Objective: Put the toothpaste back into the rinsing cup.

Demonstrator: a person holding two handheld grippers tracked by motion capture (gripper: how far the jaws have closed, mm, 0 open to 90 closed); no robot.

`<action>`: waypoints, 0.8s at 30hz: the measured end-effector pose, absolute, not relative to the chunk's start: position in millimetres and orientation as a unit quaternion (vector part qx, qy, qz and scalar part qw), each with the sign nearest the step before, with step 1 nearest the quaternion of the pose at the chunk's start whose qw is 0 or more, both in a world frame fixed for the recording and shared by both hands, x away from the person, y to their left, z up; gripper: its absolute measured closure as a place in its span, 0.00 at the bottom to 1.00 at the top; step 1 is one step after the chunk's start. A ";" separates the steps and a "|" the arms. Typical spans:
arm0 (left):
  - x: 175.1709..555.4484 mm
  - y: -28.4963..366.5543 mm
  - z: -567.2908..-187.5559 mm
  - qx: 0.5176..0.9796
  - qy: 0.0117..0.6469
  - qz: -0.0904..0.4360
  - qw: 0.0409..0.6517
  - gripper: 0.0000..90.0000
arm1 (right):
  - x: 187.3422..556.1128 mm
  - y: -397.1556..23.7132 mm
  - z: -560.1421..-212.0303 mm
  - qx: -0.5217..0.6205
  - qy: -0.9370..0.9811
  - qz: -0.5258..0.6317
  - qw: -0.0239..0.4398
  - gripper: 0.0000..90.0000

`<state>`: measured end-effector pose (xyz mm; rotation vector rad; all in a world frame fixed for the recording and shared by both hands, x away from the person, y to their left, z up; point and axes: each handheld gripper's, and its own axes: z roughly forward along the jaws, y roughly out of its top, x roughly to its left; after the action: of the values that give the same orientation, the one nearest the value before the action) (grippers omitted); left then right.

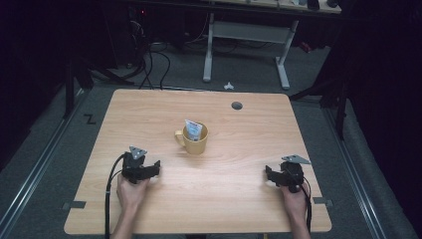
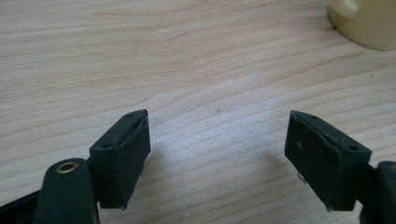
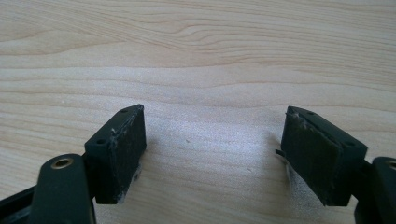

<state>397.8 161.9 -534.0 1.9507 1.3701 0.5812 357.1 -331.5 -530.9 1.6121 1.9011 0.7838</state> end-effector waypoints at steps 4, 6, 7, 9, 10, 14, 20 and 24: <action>398.6 158.6 -536.2 0.751 0.524 0.226 0.331 0.24 | 357.1 -331.5 -530.9 0.596 0.702 0.290 0.261 0.25; 398.9 158.4 -536.3 0.751 0.525 0.227 0.332 0.24 | 357.1 -331.5 -530.9 0.596 0.702 0.290 0.261 0.25; 398.8 158.4 -536.3 0.751 0.525 0.226 0.331 0.24 | 357.1 -331.5 -530.9 0.596 0.702 0.290 0.261 0.25; 399.1 158.5 -536.4 0.750 0.525 0.226 0.332 0.24 | 357.1 -331.5 -530.9 0.596 0.702 0.290 0.261 0.25; 399.2 158.5 -536.4 0.750 0.526 0.226 0.332 0.24 | 357.1 -331.5 -530.9 0.596 0.702 0.290 0.261 0.25; 399.3 158.7 -536.4 0.751 0.525 0.224 0.332 0.24 | 357.1 -331.5 -530.9 0.596 0.702 0.290 0.261 0.25; 399.4 158.8 -536.4 0.751 0.525 0.223 0.333 0.24 | 357.1 -331.5 -530.9 0.595 0.702 0.290 0.261 0.25; 399.6 158.5 -536.5 0.753 0.523 0.219 0.333 0.21 | 357.1 -331.5 -530.9 0.595 0.702 0.290 0.261 0.25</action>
<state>399.6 158.5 -536.5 1.9674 1.3655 0.5727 357.1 -331.5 -530.9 1.6120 1.9014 0.7841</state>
